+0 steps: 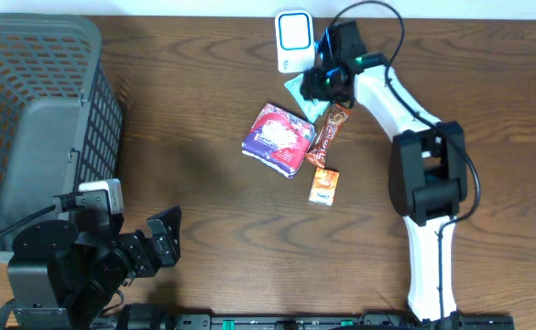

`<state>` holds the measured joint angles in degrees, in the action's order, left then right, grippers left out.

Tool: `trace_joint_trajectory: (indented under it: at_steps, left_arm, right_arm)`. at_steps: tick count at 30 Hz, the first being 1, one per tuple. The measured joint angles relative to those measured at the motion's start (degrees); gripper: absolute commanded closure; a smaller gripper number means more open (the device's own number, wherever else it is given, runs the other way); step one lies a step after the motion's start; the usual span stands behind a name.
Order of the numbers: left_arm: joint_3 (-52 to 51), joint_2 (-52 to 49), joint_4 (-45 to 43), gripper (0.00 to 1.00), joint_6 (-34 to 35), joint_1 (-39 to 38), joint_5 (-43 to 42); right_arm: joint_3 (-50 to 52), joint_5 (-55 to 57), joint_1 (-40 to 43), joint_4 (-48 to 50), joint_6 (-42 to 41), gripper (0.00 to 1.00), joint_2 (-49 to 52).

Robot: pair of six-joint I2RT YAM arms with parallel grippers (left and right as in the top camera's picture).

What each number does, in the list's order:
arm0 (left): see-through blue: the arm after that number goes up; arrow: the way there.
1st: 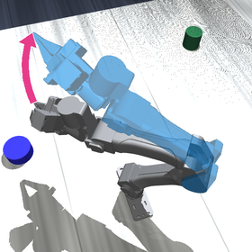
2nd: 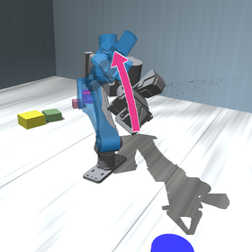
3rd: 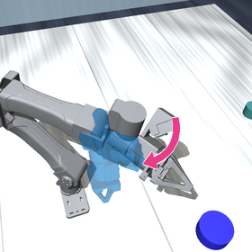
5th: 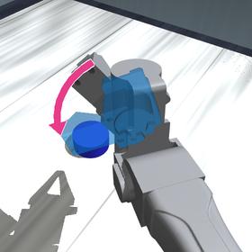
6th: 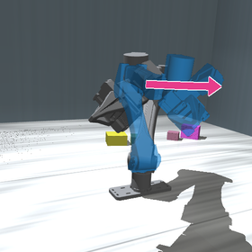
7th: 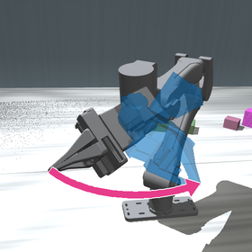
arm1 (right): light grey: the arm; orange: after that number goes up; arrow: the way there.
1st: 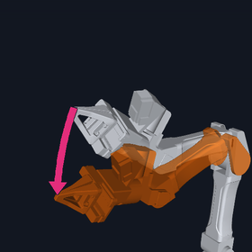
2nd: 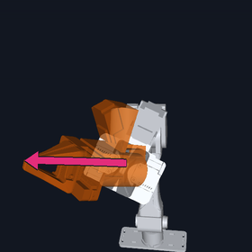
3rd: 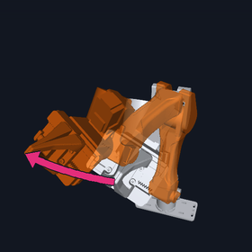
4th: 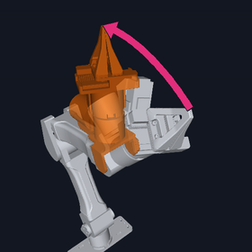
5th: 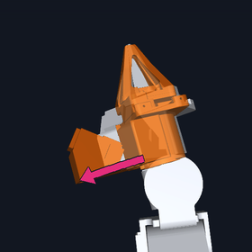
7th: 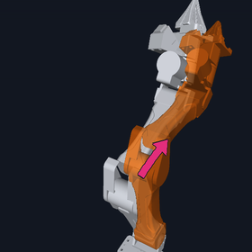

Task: Scan the item barcode
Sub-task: 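Lift the wipes pack up to the scanner and hold it there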

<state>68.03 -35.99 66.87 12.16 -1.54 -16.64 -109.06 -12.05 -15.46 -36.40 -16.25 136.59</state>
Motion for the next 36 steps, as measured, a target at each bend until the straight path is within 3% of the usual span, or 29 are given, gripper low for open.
trace_joint_trajectory:
  at_steps: [2, 5, 17, 26, 36]
  left_arm:
    - [0.0, 0.0, 0.0, 0.02, 0.0, 0.0, 0.0]
    - [0.0, 0.0, 0.0, 0.02, 0.0, 0.0, 0.0]
    - [0.0, 0.0, 0.0, 0.02, 0.0, 0.0, 0.0]
    - [0.0, 0.0, 0.0, 0.02, 0.0, 0.0, 0.0]
    - [0.0, 0.0, 0.0, 0.02, 0.0, 0.0, 0.0]
  right_arm:
    - [0.0, -0.9, 0.1, 0.1, 0.1, 0.61, 0.5]
    - [-0.3, -2.0, 0.1, -0.5, 0.3, 0.99, 0.5]
    - [-0.6, -7.7, 0.5, -0.3, -0.7, 0.99, -0.9]
    - [-1.2, -6.8, 0.5, 19.0, -5.8, 0.99, -9.2]
    - [-1.5, -5.3, 0.2, 38.0, -14.8, 0.99, -3.1]
